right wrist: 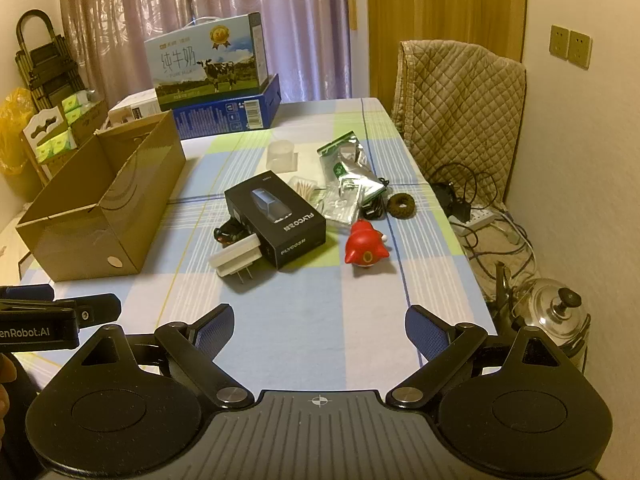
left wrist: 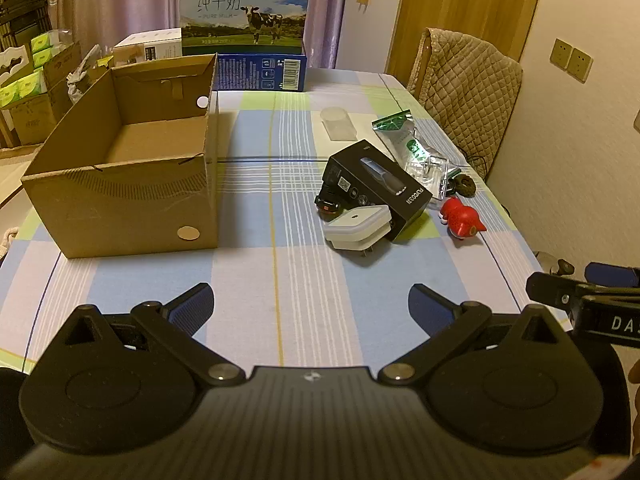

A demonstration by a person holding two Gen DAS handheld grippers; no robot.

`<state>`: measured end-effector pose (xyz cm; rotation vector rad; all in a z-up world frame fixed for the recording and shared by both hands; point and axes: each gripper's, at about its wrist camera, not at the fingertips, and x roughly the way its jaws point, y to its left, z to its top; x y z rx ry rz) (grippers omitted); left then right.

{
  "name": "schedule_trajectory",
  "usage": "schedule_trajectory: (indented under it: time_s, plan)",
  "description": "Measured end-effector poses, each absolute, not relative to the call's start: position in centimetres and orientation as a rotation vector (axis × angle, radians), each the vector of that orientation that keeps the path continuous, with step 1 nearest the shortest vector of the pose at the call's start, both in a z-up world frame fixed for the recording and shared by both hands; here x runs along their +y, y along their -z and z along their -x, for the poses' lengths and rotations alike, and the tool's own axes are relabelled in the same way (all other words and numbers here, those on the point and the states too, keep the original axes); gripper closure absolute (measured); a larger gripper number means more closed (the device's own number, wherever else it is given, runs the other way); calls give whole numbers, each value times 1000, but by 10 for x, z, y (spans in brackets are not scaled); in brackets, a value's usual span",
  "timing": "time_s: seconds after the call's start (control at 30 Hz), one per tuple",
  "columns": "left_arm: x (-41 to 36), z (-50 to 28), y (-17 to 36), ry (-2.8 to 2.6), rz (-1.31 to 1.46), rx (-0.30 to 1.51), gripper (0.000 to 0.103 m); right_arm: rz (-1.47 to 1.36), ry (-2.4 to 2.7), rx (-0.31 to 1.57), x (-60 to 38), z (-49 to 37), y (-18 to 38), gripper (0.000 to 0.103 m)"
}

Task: Organize objects
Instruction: 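Move both tools toward the white night-light and red toy figure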

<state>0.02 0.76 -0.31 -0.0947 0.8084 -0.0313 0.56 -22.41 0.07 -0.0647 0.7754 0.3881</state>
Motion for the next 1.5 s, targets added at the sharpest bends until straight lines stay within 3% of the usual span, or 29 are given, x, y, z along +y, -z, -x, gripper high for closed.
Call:
schedule_trajectory:
  time_s: [1.5]
  plan:
    - [11, -12, 4, 46, 128, 831, 1, 56, -397, 795, -227, -13, 5, 12]
